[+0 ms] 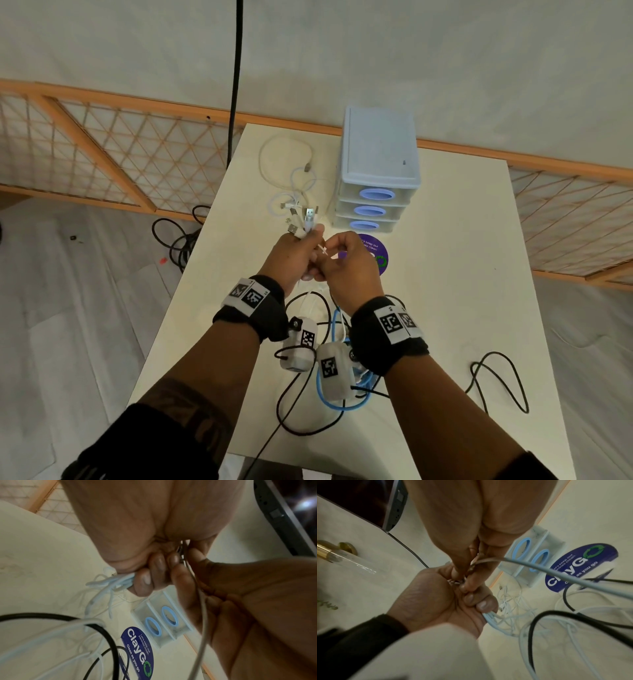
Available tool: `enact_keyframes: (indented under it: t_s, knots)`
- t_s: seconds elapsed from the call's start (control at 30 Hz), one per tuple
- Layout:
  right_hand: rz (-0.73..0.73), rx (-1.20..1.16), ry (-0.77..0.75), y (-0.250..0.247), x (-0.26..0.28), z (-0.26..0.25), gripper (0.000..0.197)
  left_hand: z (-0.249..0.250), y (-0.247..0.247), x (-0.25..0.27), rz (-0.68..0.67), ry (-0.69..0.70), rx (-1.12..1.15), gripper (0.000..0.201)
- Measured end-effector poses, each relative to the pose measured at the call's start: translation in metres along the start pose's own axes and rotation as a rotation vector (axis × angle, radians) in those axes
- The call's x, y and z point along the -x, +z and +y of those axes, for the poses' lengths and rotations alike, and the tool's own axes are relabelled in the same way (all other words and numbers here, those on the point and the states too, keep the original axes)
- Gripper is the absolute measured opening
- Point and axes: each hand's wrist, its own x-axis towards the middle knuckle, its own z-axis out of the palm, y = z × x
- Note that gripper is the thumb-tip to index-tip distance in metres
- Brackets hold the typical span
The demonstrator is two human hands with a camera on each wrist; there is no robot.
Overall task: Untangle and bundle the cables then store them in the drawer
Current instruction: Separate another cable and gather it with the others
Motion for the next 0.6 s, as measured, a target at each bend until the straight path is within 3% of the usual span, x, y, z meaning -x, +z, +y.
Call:
enact_keyframes:
  t_s: [0.13,0.2,0.3,0.47,0.6]
  knots:
    - [-0.067,0.075,0.052,0.004,0.007,0.016,0.013,0.003,-0.002,-0.003,0.029,0.008,-0.102,0.053]
    - [-0.053,0.099,0.066,0.005,0.008,0.022,0.017,0.004,0.001,-0.003,0.000,0.025,-0.151,0.048]
    - [-0.044,-0.006,0.098,0.007,0.008,0.021,0.023,0.002,0.001,-0.004,-0.051,0.046,-0.116,0.036]
    - [-0.148,-0.071,0.112,0.004,0.006,0.017,0.033,0.001,0.000,-0.008,-0.030,0.068,-0.225,0.055]
    - [-0.251,-0.198,0.211,0.003,0.006,0.019,0.037,0.005,0.003,-0.009,0.034,0.070,-0.087,0.054]
